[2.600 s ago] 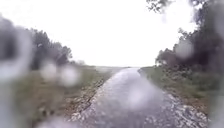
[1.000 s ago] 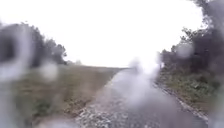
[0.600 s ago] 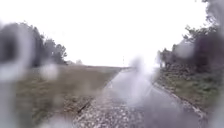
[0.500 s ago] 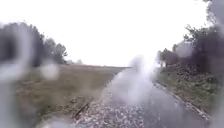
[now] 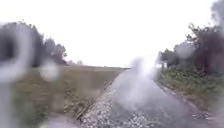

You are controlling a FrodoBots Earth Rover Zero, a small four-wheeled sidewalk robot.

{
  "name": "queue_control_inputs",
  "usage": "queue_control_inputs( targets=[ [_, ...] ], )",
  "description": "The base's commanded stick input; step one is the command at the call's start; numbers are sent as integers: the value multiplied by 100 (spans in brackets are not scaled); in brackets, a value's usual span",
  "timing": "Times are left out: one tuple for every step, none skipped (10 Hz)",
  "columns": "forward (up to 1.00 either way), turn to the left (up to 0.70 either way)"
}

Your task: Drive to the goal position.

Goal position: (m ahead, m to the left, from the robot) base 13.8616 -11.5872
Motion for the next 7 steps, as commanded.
queue_control_inputs(
  targets=[
    [85,0],
    [85,0],
    [85,0],
    [85,0],
    [85,0],
    [85,0],
    [85,0]
  ],
)
